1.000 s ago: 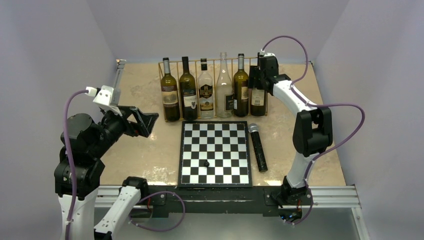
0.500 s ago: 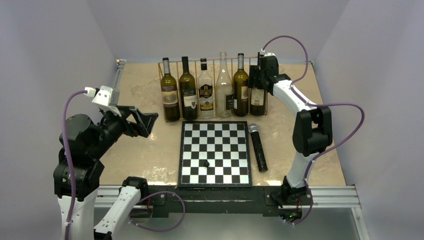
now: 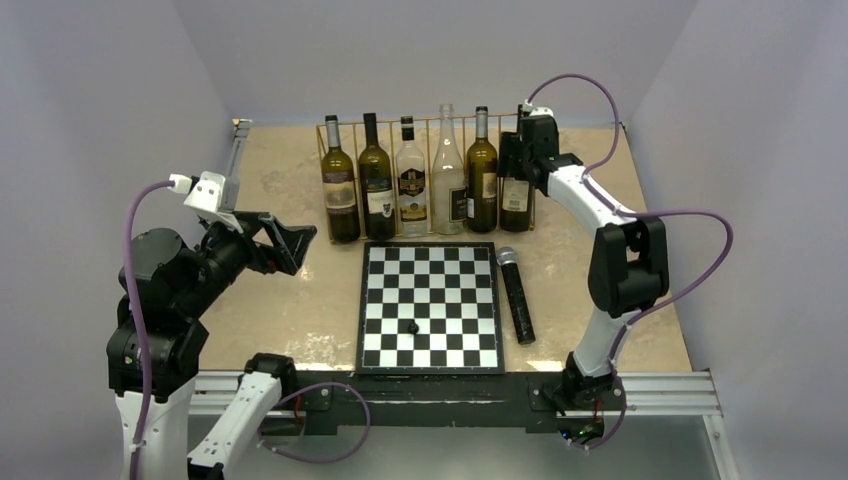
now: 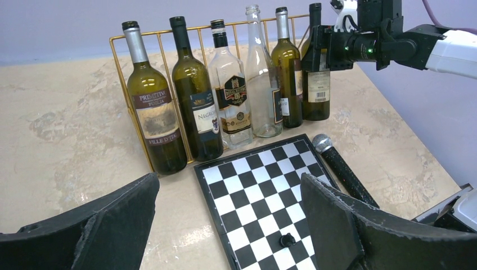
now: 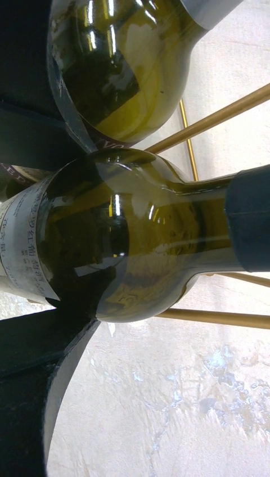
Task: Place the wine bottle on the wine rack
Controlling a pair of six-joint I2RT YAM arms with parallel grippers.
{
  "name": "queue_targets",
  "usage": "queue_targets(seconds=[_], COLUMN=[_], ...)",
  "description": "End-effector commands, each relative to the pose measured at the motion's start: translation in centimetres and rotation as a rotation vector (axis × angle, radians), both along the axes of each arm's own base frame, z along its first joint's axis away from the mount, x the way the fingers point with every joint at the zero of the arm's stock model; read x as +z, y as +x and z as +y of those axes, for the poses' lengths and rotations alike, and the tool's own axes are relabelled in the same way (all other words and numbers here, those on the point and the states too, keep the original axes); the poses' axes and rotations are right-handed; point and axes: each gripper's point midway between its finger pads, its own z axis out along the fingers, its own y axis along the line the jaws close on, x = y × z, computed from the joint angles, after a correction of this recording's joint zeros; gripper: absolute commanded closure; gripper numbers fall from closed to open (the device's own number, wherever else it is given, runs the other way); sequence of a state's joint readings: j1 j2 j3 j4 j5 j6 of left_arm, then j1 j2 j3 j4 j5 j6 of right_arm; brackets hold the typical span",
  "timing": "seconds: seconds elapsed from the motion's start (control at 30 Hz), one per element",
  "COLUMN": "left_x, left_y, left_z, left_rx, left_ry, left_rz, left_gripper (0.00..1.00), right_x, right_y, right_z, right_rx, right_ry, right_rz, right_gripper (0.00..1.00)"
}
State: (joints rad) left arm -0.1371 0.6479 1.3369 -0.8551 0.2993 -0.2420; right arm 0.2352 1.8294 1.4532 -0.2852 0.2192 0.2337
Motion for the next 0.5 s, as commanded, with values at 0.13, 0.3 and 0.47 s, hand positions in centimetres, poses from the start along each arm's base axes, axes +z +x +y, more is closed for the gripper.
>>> queue_targets(seconds=[0.13, 0.3, 0.47], left_x=[1.1, 0.9, 0.9], left_y=[0.0, 0.0, -0.2], left_z=[-0.2, -0.2, -0.1], left_rx=[-0.016, -0.016, -0.013], left_ry=[0.005, 0.003, 0.006], left_rz=[-0.043, -0.038, -0.041], left_gripper=[0.01, 0.01, 0.01], right_x=[6.5, 6.2, 5.4], right_y=[0.4, 0.4, 0.7], right_z=[-0.6, -0.5, -0.3], right_rx=[-0.031, -0.026, -0.02], right_ry=[0.014, 0.011, 0.013], right_rz=[-0.171, -0.16, -0.145], right_gripper=[0.21, 0.2, 0.17])
